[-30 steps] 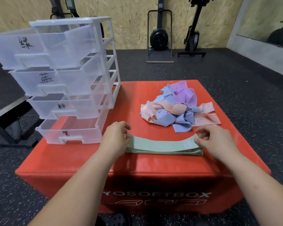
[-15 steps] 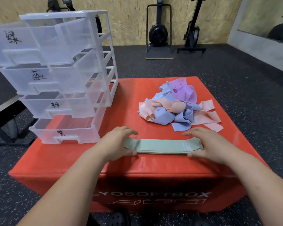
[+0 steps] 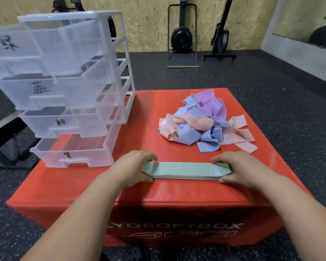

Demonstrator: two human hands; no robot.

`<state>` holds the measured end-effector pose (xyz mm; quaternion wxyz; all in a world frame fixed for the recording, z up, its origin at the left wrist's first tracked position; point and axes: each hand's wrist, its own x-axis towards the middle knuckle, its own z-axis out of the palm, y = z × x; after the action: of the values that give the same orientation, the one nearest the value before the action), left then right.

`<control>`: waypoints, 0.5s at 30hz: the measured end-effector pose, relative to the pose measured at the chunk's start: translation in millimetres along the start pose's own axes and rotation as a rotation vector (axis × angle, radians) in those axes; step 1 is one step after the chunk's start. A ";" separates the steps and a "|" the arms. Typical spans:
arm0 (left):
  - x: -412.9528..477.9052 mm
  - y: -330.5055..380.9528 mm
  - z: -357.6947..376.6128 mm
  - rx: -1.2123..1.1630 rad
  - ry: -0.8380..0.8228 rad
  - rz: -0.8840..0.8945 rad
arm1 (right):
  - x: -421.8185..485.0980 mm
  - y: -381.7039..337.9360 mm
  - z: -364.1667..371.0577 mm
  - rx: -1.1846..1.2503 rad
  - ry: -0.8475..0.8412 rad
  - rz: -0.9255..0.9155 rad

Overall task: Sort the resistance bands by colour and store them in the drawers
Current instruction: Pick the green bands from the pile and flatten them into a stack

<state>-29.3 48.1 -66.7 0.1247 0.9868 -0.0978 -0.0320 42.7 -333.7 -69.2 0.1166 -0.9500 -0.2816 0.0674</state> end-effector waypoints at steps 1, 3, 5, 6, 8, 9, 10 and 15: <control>0.4 -0.5 0.4 0.006 0.002 -0.001 | 0.4 1.2 0.4 0.000 0.003 0.003; 1.2 -1.0 0.8 0.011 0.002 0.001 | -0.5 1.2 -0.5 0.009 -0.003 0.006; 1.4 0.4 0.6 0.026 0.007 0.020 | -2.6 0.9 -3.4 0.045 -0.005 -0.003; 1.8 1.9 0.7 0.041 0.024 0.042 | -3.3 0.4 -5.7 0.076 0.008 0.007; 2.6 8.9 2.2 0.068 0.080 0.095 | -5.0 -0.4 -9.5 0.166 0.065 0.100; 3.6 14.0 3.8 0.079 0.106 0.121 | -5.1 0.1 -10.5 0.202 0.088 0.171; 5.5 19.5 6.4 0.091 0.119 0.146 | -5.1 0.1 -10.5 0.215 0.084 0.240; 15.5 31.0 16.4 0.075 0.089 0.177 | -3.1 -5.0 -0.7 0.121 -0.065 0.364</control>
<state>-21.3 11.5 -75.4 0.0943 0.9788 -0.1799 0.0269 37.7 -331.4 -67.1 0.1504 -0.9738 -0.1041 0.1349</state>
